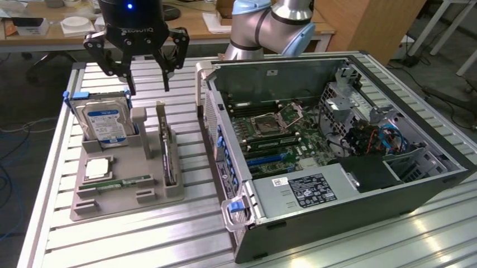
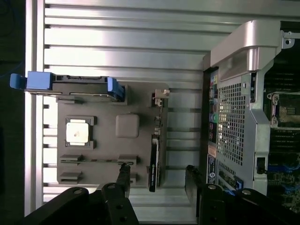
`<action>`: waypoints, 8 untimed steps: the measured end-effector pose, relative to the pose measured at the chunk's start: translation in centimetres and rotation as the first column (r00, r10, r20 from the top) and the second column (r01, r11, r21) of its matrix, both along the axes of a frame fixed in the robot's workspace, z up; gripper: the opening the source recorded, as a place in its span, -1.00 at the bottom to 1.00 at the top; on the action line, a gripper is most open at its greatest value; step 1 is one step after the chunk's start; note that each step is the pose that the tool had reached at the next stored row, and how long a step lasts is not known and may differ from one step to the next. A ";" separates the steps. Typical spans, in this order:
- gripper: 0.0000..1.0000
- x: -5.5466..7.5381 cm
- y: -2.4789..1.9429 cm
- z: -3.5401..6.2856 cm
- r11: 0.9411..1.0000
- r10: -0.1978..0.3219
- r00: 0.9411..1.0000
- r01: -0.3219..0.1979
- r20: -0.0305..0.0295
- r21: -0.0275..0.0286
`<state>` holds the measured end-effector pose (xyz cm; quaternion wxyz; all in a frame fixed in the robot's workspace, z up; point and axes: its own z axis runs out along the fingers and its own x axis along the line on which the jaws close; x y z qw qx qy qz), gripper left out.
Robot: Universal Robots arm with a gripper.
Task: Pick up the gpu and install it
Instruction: 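Pick up the gpu and move the gpu toward the slot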
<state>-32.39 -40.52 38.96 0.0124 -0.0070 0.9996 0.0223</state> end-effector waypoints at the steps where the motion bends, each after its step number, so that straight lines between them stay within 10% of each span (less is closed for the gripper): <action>1: 0.18 0.0 0.00 -0.04 1.000 0.009 1.000 -0.009 0.000 0.000; 8: 0.18 0.0 -0.16 -0.39 1.000 0.023 1.000 -0.023 0.000 0.000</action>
